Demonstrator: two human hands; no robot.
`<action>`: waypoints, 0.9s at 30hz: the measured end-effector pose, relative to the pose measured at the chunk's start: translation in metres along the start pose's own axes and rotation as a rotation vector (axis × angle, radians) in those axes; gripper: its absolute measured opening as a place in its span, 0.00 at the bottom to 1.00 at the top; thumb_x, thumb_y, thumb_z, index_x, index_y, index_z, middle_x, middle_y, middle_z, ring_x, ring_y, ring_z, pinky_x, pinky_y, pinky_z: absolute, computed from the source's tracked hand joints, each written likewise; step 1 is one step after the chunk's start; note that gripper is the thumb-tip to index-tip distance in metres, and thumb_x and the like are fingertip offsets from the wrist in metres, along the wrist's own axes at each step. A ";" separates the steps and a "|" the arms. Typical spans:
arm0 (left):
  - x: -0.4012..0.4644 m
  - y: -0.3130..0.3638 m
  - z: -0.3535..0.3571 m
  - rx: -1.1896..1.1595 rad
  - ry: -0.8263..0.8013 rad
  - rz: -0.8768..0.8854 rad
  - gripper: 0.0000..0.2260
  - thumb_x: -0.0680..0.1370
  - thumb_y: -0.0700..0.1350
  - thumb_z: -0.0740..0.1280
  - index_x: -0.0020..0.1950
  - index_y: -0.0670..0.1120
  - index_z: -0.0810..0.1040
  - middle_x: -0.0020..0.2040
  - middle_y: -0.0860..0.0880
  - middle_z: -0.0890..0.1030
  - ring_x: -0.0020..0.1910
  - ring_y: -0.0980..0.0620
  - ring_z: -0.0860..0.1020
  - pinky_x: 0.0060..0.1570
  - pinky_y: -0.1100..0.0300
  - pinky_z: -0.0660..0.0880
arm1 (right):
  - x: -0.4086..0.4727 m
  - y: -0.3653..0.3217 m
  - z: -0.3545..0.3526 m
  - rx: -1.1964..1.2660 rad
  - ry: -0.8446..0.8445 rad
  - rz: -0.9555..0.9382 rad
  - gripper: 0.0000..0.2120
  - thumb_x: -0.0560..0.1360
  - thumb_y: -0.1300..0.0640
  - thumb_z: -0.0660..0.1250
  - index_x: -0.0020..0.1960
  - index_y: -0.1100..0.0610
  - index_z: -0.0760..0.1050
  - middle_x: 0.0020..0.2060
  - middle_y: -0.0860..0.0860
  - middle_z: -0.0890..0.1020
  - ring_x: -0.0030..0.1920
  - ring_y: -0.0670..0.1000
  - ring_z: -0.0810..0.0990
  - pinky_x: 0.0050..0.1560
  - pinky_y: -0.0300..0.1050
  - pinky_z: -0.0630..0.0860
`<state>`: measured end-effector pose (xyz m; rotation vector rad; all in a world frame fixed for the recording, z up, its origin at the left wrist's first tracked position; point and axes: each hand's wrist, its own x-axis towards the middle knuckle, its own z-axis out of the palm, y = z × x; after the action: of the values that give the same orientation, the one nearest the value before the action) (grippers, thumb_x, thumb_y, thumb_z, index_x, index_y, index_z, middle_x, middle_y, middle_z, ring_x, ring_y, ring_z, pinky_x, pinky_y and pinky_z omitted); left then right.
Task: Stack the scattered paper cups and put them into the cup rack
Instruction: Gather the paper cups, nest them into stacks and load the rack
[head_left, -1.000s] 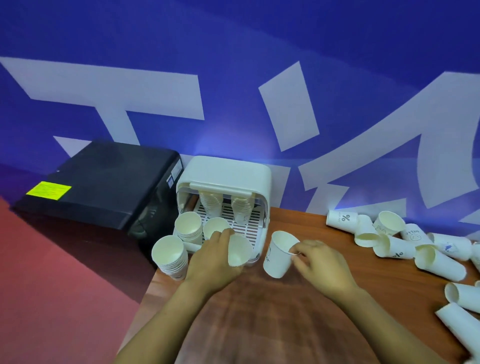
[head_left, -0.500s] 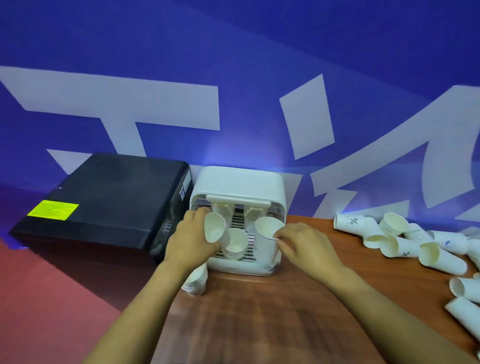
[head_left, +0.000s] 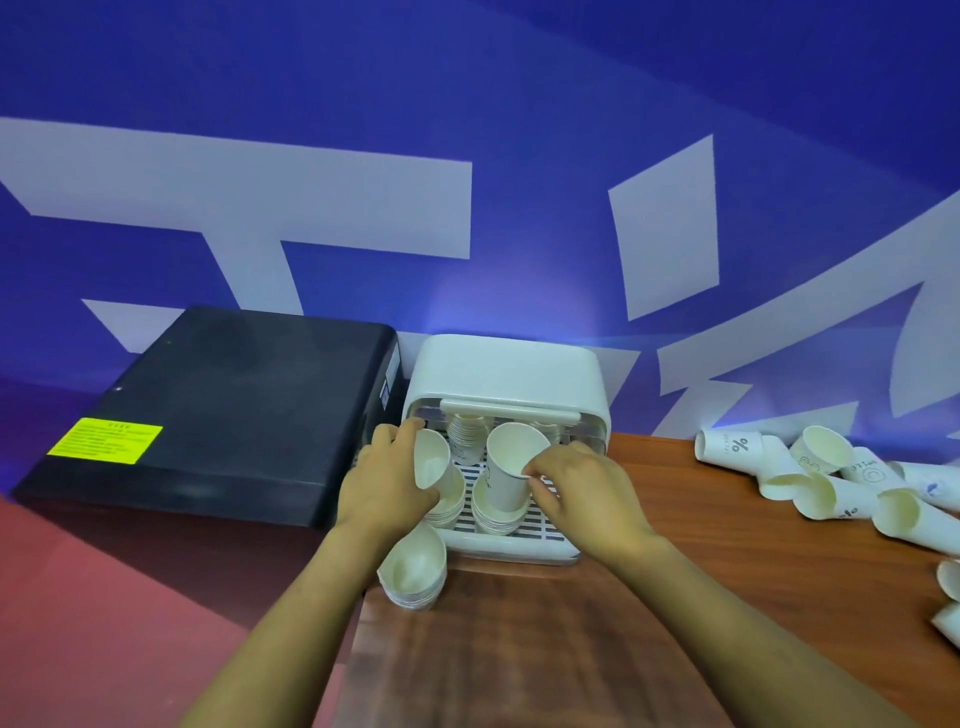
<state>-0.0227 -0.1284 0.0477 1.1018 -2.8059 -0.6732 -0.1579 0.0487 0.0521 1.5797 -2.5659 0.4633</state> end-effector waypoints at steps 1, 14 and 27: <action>0.001 -0.001 0.001 0.002 -0.011 -0.002 0.33 0.70 0.48 0.71 0.71 0.53 0.60 0.65 0.48 0.67 0.61 0.45 0.72 0.48 0.53 0.76 | 0.002 0.000 0.003 0.003 -0.002 -0.001 0.05 0.74 0.55 0.65 0.47 0.51 0.80 0.43 0.46 0.82 0.45 0.51 0.78 0.37 0.40 0.65; 0.014 -0.003 0.021 0.044 -0.078 0.038 0.29 0.72 0.49 0.68 0.70 0.52 0.61 0.64 0.49 0.66 0.58 0.45 0.71 0.50 0.53 0.74 | 0.006 -0.001 0.033 -0.011 -0.048 0.033 0.03 0.69 0.57 0.69 0.42 0.50 0.80 0.37 0.45 0.82 0.40 0.51 0.79 0.35 0.41 0.73; 0.021 -0.012 0.043 0.047 -0.144 0.015 0.32 0.72 0.55 0.69 0.71 0.52 0.59 0.66 0.48 0.67 0.61 0.44 0.71 0.54 0.51 0.75 | -0.016 0.007 0.045 0.017 0.025 -0.014 0.04 0.65 0.56 0.68 0.40 0.50 0.78 0.35 0.43 0.80 0.35 0.49 0.78 0.32 0.39 0.72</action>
<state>-0.0391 -0.1342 0.0016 1.0806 -2.9622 -0.7160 -0.1533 0.0521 0.0038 1.5860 -2.5375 0.5014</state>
